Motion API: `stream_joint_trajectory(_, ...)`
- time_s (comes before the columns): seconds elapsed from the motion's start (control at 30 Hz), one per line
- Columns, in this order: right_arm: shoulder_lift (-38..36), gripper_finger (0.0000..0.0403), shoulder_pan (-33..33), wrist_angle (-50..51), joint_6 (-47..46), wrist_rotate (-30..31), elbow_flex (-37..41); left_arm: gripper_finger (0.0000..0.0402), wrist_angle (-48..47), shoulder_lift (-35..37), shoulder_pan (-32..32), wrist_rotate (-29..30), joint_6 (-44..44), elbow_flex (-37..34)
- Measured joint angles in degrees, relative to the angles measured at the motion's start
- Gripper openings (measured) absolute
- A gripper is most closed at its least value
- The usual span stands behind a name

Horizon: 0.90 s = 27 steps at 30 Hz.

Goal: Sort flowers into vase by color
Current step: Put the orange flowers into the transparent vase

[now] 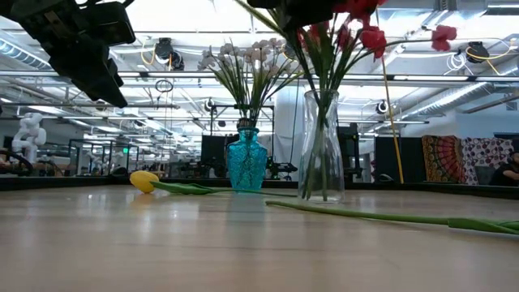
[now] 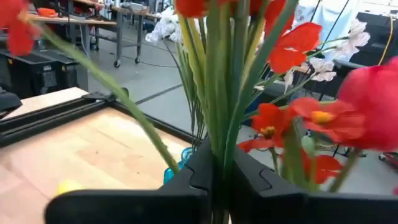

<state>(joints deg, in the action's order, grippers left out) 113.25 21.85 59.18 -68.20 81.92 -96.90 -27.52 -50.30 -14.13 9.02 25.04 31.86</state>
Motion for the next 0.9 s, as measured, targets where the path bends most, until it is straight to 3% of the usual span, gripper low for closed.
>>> stream_joint_trajectory(0.2, -0.08, 0.0066, 1.36, 1.86, 0.03, -0.20, 0.00, 0.0002, 0.02, 0.01, 0.01, 0.00, 0.00, 0.00)
stream_joint_trajectory(0.47, -0.15, 0.0111, 3.29, 3.03, 0.02, -5.80, 0.00, 0.0002, 0.02, 0.01, 0.00, 0.01, 0.02, 0.00)
stream_joint_trajectory(0.57, -0.15, 0.0119, 4.15, 3.39, -0.03, -6.89, 0.00, 0.0002, 0.01, 0.02, 0.02, 0.02, 0.09, 0.00)
stream_joint_trajectory(0.77, -0.39, 0.0120, 4.85, 5.92, -0.11, -16.94, 0.00, 0.0002, 0.02, 0.02, 0.01, 0.01, 0.11, 0.00)
stream_joint_trajectory(0.9, -0.39, 0.0120, 5.59, 6.35, 0.15, -19.83, 0.00, 0.0002, 0.04, 0.02, 0.01, -0.01, 0.13, 0.00)
